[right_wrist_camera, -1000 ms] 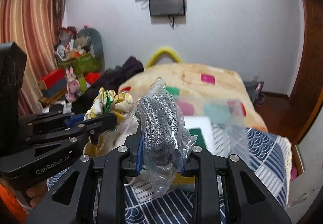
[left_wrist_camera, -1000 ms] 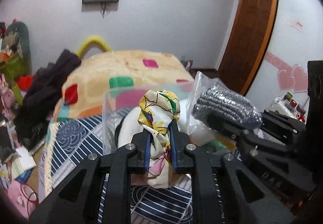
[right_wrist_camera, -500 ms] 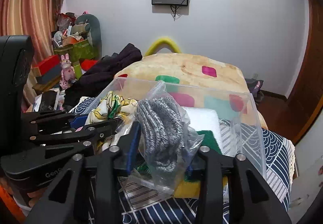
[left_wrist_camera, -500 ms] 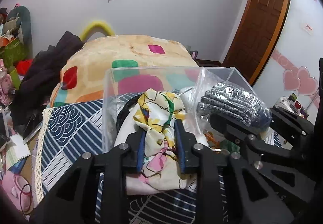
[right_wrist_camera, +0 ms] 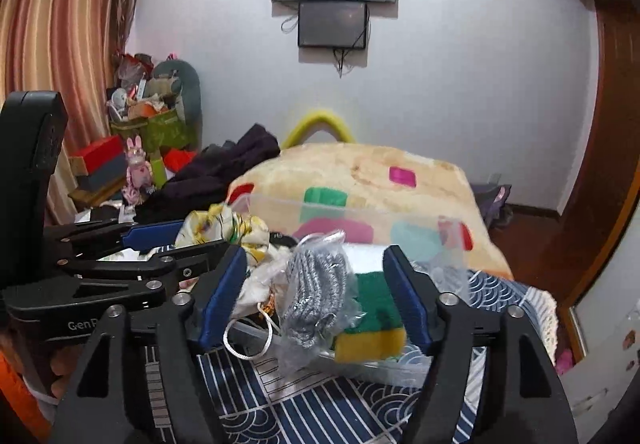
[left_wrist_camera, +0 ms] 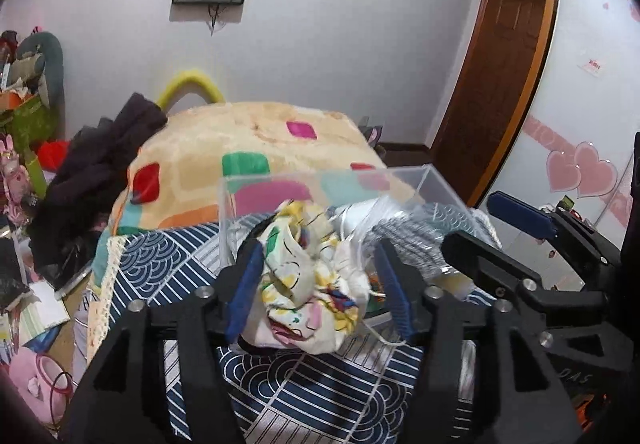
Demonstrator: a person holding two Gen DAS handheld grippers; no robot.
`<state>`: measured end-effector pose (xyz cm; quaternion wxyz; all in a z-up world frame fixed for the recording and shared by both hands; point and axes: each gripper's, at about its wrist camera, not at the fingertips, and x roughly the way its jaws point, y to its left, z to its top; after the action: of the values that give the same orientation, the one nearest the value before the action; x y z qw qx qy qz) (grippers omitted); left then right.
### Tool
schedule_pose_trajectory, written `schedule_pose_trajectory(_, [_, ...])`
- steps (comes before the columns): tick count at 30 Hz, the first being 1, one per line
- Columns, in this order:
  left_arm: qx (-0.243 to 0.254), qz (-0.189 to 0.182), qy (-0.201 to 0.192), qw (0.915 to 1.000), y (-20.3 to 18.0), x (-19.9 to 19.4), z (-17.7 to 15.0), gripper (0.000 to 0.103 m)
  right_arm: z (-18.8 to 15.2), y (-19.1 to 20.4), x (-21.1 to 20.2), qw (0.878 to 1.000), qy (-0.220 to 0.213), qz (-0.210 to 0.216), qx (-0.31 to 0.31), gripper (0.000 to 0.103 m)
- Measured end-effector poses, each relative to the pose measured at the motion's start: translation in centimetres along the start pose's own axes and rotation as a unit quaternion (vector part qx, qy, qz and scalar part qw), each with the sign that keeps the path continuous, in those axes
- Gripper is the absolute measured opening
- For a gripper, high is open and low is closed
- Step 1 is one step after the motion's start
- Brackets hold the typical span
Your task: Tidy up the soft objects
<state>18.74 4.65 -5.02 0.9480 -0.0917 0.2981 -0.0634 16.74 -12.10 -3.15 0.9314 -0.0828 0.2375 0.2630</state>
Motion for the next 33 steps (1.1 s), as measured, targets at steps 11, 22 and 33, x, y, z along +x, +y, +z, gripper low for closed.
schedule_pose_trajectory(11, [0.02, 0.01, -0.099, 0.9948, -1.7, -7.6, -0.3, 0.087, 0.5, -0.5, -5.6, 0.997, -0.073, 0.0, 0.015, 0.083])
schedule_pose_trajectory(22, [0.039, 0.014, -0.155, 0.9871, -3.5, -12.6, -1.7, 0.1, 0.1, -0.6, -9.7, 0.991, -0.131, -0.008, 0.031, 0.085])
schedule_pose_trajectory(33, [0.041, 0.022, -0.159, 0.9861, -3.7, -12.9, -2.0, 0.102, -0.5, -0.5, -10.0, 0.99, -0.137, -0.01, 0.032, 0.088])
